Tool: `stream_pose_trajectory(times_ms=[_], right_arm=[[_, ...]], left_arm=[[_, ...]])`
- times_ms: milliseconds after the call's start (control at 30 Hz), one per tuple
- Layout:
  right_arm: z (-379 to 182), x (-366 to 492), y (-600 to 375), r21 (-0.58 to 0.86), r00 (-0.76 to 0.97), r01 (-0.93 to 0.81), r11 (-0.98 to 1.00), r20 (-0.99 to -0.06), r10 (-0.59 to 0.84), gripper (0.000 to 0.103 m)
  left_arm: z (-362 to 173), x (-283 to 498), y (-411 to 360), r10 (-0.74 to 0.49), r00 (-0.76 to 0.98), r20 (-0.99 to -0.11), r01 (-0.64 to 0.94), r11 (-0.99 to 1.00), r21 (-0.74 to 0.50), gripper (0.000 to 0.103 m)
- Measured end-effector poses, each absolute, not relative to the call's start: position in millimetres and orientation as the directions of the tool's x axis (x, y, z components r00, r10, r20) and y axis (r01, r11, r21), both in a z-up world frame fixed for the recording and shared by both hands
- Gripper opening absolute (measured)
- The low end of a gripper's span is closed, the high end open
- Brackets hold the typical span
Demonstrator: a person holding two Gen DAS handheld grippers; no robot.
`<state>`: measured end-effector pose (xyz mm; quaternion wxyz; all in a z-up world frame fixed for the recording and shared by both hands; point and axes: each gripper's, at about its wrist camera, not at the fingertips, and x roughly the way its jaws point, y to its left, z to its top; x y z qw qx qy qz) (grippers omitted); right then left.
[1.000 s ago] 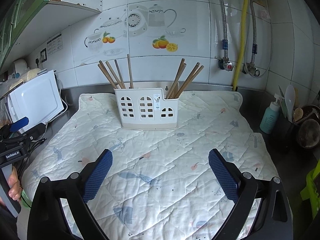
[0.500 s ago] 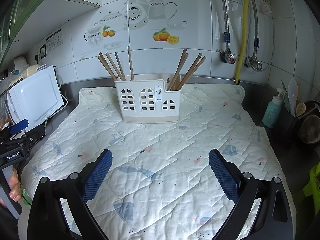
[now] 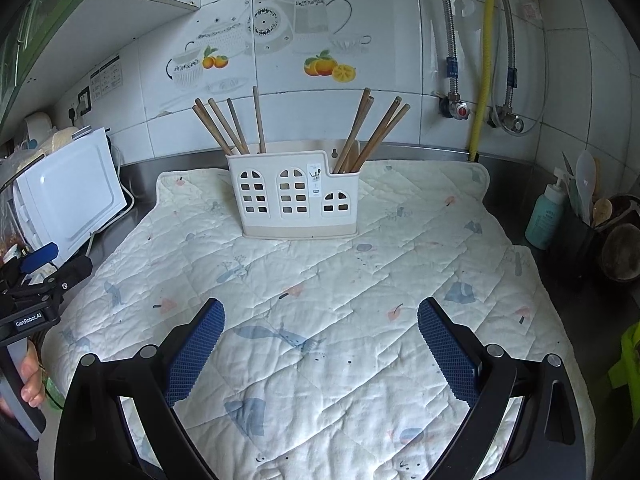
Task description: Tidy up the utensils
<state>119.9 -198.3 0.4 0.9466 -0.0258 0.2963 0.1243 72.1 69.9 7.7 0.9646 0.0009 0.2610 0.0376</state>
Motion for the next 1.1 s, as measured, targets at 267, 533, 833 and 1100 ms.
stream_pose_trajectory(times_ms=[267,533,833,1100], right_arm=[[-4.4,120.1,-197.9,0.028,0.786,-0.253,0.967,-0.577,0.222,0.094],[-5.3,120.3,-197.4,0.029,0.784,-0.255,0.967,-0.578,0.224,0.094],[-6.4,120.1,-196.5,0.032,0.779,-0.259,0.965,-0.583,0.228,0.094],[-6.5,120.1,-196.5,0.034,0.778,-0.259,0.965,-0.584,0.230,0.094]], left_arm=[[6.0,71.5,66.8,0.068,0.859,-0.508,-0.064,0.998,0.025,0.098],[4.9,71.9,65.6,0.063,0.857,-0.511,-0.058,0.998,0.025,0.098],[2.2,72.0,64.2,0.057,0.854,-0.518,-0.051,0.998,0.025,0.098],[1.4,72.4,63.3,0.059,0.853,-0.519,-0.052,0.998,0.028,0.098]])
